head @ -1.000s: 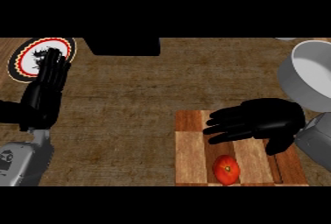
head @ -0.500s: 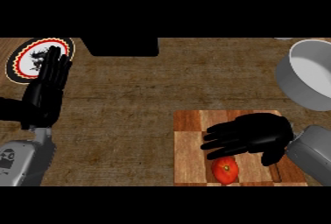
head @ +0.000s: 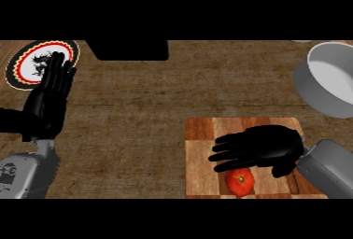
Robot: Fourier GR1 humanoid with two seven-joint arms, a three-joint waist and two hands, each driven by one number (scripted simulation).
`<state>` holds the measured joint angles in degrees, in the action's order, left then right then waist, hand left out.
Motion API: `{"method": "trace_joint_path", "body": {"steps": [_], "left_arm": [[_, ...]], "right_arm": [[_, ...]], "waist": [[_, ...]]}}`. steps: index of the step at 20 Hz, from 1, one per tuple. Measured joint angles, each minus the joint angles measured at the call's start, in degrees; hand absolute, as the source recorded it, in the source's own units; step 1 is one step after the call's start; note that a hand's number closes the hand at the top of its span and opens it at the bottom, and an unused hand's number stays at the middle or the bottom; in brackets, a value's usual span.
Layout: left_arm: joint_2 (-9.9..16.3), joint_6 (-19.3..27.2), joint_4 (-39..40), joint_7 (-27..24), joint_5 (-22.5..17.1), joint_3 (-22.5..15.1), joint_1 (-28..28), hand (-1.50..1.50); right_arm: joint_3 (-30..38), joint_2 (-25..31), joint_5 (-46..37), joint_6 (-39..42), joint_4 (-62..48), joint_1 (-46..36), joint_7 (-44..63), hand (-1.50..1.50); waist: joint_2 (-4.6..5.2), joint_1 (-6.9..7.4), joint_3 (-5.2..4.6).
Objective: Pick the tomato from the cutting board and place it in the pot
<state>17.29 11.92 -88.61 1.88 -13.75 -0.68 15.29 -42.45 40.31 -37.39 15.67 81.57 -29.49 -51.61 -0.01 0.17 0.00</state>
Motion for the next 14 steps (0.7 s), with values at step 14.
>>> {"method": "trace_joint_path", "body": {"steps": [14], "left_arm": [[-1.45, -2.02, 1.46, 0.43, 1.36, 2.41, 1.56, 0.0]], "right_arm": [[-0.83, -9.48, -10.14, -0.87, -3.27, 3.83, 0.41, -1.5]], "waist": [[-0.34, 0.09, -0.42]]}}
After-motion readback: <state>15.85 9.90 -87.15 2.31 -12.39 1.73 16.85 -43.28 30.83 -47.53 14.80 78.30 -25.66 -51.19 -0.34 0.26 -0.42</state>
